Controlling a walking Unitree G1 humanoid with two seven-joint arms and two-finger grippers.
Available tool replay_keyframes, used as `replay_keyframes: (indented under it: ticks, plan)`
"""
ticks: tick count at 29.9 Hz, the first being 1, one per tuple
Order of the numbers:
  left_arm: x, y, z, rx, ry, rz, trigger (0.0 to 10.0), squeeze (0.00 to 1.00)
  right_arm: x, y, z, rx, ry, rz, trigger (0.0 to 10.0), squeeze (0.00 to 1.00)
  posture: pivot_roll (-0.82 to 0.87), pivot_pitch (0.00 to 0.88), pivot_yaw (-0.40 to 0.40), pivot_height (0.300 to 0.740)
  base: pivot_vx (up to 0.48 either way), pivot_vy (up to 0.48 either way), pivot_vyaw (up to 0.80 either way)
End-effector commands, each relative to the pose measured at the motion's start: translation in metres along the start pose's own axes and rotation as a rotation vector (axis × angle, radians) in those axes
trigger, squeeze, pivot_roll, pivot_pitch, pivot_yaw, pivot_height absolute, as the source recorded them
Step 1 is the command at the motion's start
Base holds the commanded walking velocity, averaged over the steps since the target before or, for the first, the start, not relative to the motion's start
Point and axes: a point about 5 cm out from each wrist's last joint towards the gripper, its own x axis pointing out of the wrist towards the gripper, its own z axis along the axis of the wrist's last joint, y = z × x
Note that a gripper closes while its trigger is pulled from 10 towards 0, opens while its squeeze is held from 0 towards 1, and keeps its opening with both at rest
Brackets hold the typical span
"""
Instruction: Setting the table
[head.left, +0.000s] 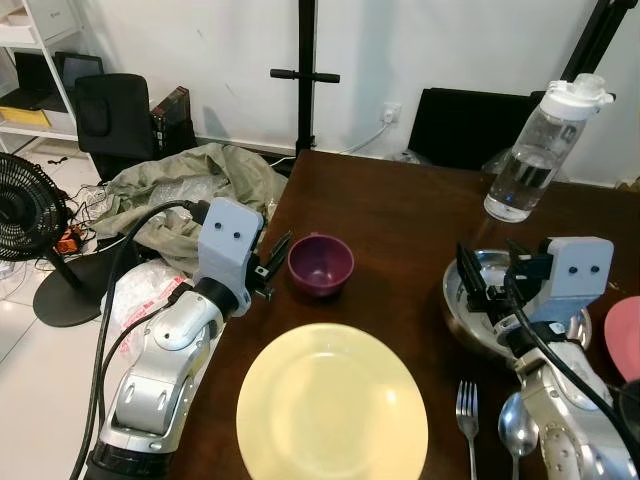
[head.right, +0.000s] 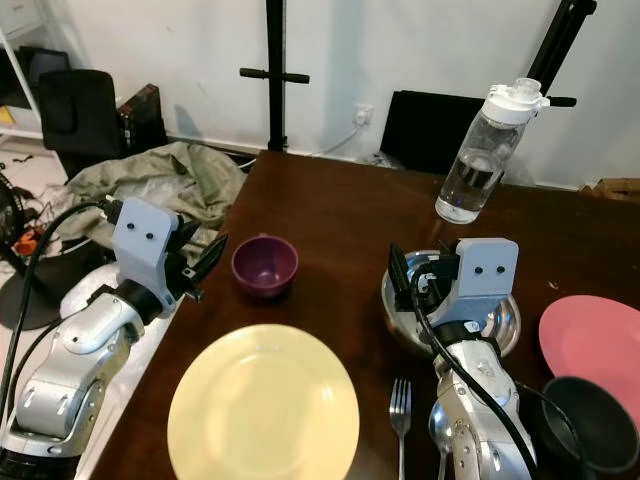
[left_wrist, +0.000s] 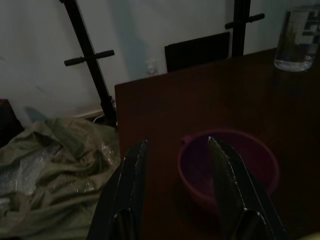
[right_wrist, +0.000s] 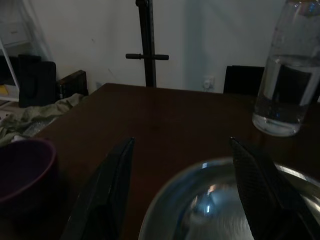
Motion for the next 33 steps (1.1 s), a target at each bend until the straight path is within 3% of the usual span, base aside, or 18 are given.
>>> replay_keyframes:
  ticks: [1,33]
  plan:
    - [-0.0016,0.0006,-0.0031,-0.01,0.018,0.006,10.0,0.0,-0.0021,-0.0018,-0.003,0.002,0.004,-0.013,10.0,0.0,0.07,0.14,0.089,0.74,-0.375,0.0,0.0]
    - [-0.0003,-0.0002,-0.0039,-0.015,0.02,-0.004,10.0,0.0,-0.0027,-0.0021,-0.004,-0.001,0.0,-0.013,10.0,0.0,0.07,0.128,0.098,0.74,-0.362,0.0,0.0]
